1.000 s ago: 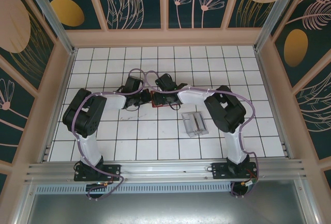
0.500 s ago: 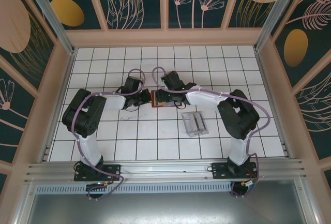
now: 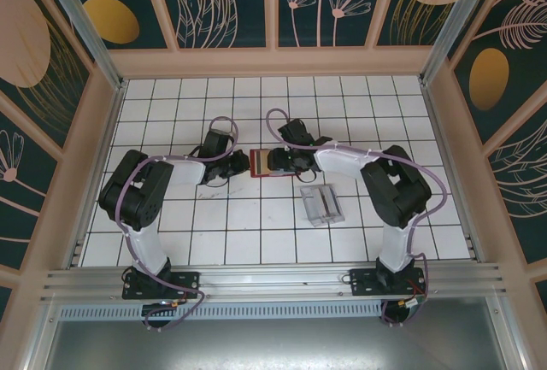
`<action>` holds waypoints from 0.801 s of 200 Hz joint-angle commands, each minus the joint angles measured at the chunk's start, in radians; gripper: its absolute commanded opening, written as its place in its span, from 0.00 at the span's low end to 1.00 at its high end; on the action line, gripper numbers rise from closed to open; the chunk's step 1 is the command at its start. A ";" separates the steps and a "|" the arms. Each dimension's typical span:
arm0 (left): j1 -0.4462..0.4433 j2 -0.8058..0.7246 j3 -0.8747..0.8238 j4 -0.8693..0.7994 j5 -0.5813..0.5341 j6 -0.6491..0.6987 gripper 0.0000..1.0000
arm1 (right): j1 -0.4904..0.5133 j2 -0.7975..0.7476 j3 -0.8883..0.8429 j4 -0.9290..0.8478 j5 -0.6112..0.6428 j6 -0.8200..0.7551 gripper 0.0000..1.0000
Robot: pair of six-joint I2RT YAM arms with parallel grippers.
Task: Put the credit cards into the card holder
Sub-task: Flip over the card slot in the card holder.
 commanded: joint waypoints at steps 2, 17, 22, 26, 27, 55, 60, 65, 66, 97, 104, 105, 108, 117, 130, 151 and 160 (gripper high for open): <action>0.002 0.010 -0.034 -0.047 0.015 -0.011 0.16 | -0.006 0.049 0.018 0.004 -0.023 0.038 0.61; 0.003 0.012 -0.035 -0.046 0.013 -0.010 0.17 | -0.005 0.066 0.019 0.011 -0.029 0.045 0.61; 0.003 0.013 -0.034 -0.046 0.013 -0.009 0.17 | -0.006 0.072 0.019 0.013 -0.035 0.047 0.61; 0.004 0.014 -0.037 -0.046 0.012 -0.007 0.17 | -0.005 0.077 0.021 0.015 -0.039 0.049 0.61; 0.004 0.014 -0.037 -0.047 0.013 -0.008 0.17 | -0.005 0.078 0.021 0.016 -0.040 0.050 0.61; 0.003 0.021 -0.036 -0.043 0.014 -0.007 0.18 | -0.007 0.091 0.017 0.044 -0.095 0.060 0.59; 0.002 0.022 -0.037 -0.041 0.016 -0.009 0.18 | -0.007 0.086 0.012 0.056 -0.108 0.063 0.58; 0.003 0.022 -0.037 -0.040 0.017 -0.010 0.17 | -0.009 0.082 0.006 0.072 -0.121 0.067 0.57; 0.002 0.022 -0.036 -0.039 0.017 -0.010 0.17 | -0.010 0.081 0.005 0.075 -0.123 0.068 0.56; 0.003 0.024 -0.035 -0.037 0.018 -0.013 0.18 | -0.038 0.033 -0.045 0.174 -0.199 0.104 0.49; 0.003 0.021 -0.033 -0.038 0.017 -0.012 0.18 | -0.042 0.024 -0.052 0.187 -0.207 0.106 0.48; 0.004 0.020 -0.034 -0.038 0.017 -0.012 0.17 | -0.043 0.023 -0.052 0.187 -0.207 0.107 0.47; 0.003 0.020 -0.034 -0.040 0.016 -0.011 0.18 | -0.046 0.019 -0.053 0.190 -0.209 0.107 0.47; 0.003 0.018 -0.034 -0.041 0.013 -0.011 0.18 | -0.047 0.010 -0.052 0.193 -0.213 0.101 0.45; 0.004 0.013 -0.032 -0.044 0.009 -0.010 0.18 | -0.047 0.001 -0.044 0.193 -0.219 0.087 0.41; 0.005 0.006 -0.033 -0.043 0.007 -0.020 0.20 | -0.047 -0.007 -0.033 0.187 -0.223 0.071 0.34; 0.007 0.003 -0.036 -0.038 0.013 -0.028 0.20 | -0.046 -0.005 -0.026 0.183 -0.224 0.063 0.29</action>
